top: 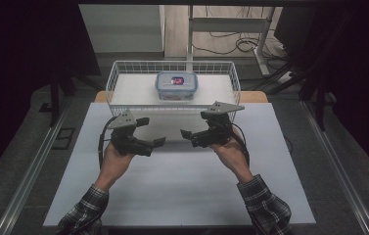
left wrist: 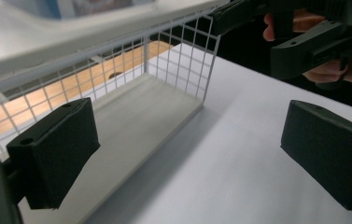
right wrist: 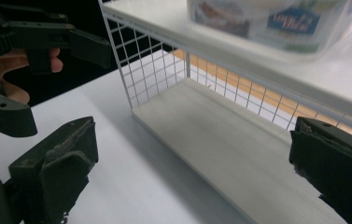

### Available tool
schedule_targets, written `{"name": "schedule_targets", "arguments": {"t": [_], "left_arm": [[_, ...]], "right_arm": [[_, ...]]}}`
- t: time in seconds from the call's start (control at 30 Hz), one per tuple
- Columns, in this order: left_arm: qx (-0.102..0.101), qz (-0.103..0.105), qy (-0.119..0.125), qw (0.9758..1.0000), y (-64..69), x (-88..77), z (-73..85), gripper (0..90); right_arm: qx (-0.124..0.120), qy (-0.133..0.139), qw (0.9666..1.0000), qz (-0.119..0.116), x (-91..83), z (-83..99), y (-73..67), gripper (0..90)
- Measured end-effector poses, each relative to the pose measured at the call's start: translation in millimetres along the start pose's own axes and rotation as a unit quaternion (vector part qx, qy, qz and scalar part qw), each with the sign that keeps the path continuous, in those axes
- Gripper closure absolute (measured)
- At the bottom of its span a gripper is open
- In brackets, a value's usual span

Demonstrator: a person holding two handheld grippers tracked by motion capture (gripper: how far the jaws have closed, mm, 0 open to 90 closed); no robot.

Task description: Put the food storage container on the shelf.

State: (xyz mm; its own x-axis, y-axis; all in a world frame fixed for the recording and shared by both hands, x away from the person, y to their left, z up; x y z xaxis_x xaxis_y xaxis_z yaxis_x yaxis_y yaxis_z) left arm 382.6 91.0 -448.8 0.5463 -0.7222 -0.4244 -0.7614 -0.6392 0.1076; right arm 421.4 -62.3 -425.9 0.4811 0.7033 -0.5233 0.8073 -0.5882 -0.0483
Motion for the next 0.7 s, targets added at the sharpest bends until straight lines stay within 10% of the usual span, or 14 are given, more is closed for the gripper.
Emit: {"name": "schedule_targets", "arguments": {"t": [0.7], "left_arm": [[-0.023, -0.006, -0.021, 0.9995, 15.1, -3.5, 39.2, 2.1]], "right_arm": [[-0.002, -0.004, 0.9999, 0.012, -12.2, 39.8, -9.4, 0.0]]}}
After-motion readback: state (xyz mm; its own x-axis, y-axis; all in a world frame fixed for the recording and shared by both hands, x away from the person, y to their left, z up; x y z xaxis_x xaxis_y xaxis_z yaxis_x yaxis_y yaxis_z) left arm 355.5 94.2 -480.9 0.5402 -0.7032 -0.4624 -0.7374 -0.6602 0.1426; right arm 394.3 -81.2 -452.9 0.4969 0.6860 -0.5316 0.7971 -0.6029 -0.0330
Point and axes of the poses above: each handheld gripper's, and its own axes: x roughly forward along the jaws, z roughly out of its underside, y roughly to its right, the point moved 9 cm from there along x, roughly forward along the jaws, and after that the axes turned 5 degrees about -y, right-handed, at the moved point
